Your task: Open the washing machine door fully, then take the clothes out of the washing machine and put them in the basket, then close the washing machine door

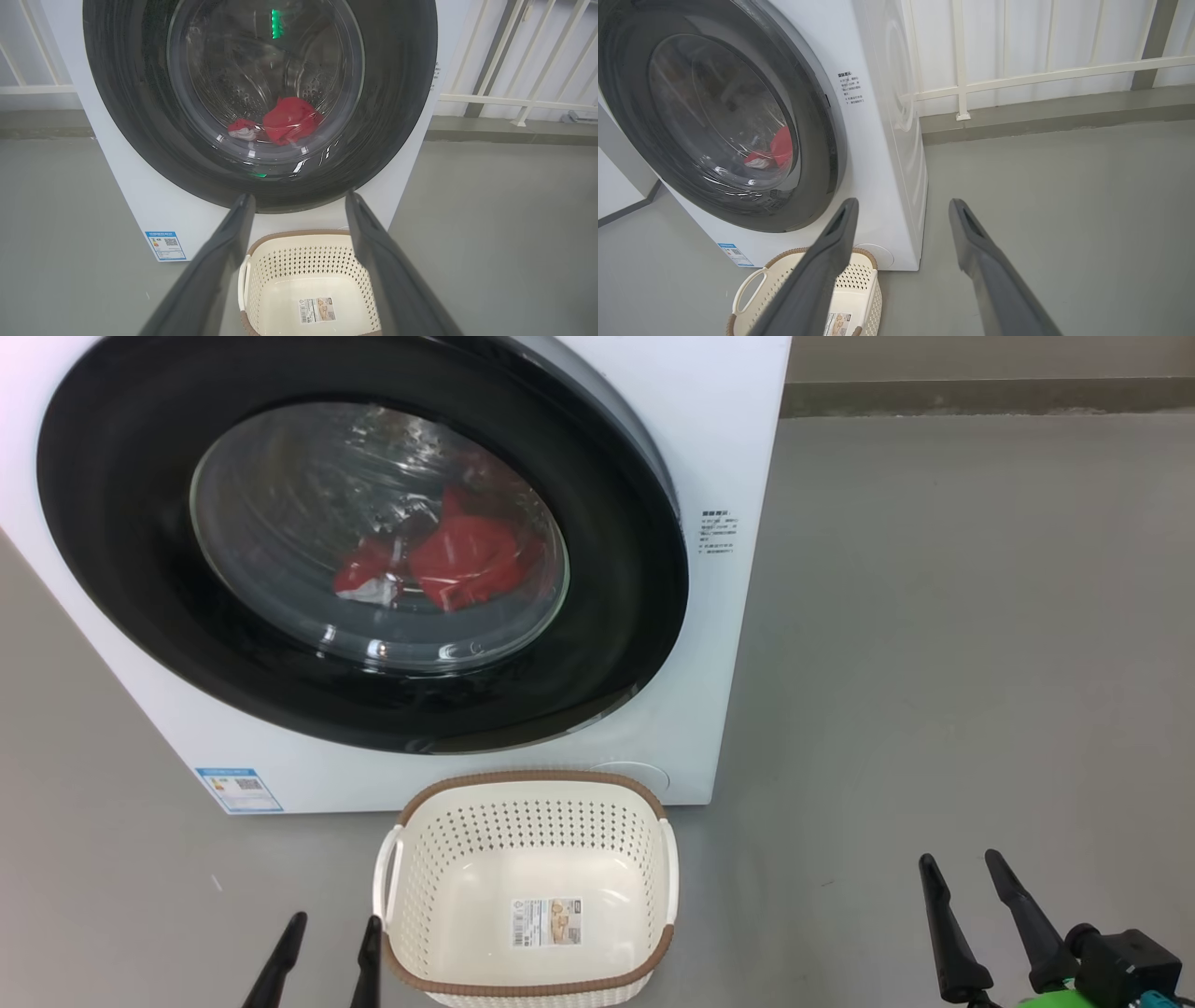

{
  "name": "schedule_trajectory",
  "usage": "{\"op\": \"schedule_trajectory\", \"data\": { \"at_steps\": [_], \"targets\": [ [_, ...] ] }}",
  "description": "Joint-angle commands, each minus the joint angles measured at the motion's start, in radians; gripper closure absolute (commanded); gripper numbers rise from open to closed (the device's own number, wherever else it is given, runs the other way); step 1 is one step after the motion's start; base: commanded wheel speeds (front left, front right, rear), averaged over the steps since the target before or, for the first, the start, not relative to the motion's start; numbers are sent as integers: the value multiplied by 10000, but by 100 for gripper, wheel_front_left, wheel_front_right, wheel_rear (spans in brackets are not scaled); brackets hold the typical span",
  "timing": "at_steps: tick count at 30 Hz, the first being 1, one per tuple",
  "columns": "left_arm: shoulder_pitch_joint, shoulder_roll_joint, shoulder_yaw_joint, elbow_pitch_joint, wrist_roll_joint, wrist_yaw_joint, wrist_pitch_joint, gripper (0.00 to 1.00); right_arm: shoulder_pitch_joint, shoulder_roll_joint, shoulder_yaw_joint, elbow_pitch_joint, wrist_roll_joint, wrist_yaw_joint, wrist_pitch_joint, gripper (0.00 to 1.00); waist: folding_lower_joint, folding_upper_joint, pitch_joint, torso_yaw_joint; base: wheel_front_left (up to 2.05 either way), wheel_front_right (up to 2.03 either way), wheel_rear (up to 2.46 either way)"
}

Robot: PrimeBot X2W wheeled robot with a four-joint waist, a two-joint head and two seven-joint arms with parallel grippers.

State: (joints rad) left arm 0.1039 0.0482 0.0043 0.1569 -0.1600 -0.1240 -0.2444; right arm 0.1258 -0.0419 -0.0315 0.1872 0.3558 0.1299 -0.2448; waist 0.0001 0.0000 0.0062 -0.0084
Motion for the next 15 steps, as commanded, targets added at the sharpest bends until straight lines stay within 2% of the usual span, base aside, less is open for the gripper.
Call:
{"op": "schedule_trajectory", "data": {
  "at_steps": [1,15],
  "targets": [
    [-85,92,315,-133,267,-60,-174,0,-36,-113,167,-325,-286,8,-170,0,0,0,0,-4,0,0,0],
    [-137,107,162,200,-206,-66,-174,0,17,-89,53,-322,-88,8,-170,0,0,0,-31,-1,0,0,0]
  ]
}}
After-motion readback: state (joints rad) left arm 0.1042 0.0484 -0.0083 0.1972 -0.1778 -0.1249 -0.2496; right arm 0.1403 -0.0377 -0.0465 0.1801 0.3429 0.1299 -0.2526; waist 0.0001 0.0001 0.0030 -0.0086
